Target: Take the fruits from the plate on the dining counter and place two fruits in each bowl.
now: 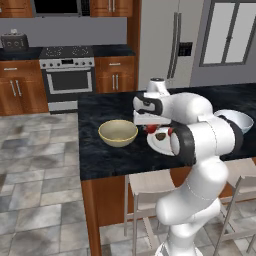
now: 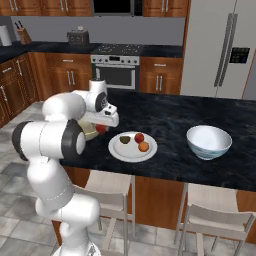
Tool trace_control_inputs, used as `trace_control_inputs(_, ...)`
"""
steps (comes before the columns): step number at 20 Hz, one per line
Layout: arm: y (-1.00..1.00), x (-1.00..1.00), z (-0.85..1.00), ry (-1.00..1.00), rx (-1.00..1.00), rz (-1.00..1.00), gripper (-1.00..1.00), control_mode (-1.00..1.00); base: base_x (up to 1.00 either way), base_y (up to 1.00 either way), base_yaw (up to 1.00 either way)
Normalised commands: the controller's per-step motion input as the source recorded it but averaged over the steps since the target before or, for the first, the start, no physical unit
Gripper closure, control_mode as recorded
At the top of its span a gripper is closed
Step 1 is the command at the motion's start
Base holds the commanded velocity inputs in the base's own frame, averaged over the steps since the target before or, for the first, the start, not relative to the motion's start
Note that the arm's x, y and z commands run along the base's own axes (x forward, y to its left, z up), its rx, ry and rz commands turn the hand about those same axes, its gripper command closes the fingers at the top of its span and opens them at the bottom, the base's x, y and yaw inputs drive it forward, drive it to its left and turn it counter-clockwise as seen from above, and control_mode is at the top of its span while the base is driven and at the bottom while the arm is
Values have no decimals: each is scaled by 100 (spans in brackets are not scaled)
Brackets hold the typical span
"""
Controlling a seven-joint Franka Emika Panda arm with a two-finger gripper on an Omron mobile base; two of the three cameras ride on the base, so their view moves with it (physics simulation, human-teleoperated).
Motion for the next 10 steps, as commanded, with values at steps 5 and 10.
trace_control_inputs(5, 74, 10, 11, -1, 0, 9, 100, -100, 0, 0, 0)
trace_control_inputs(10, 76, 53, -5, 0, 0, 11, 100, -100, 0, 0, 0)
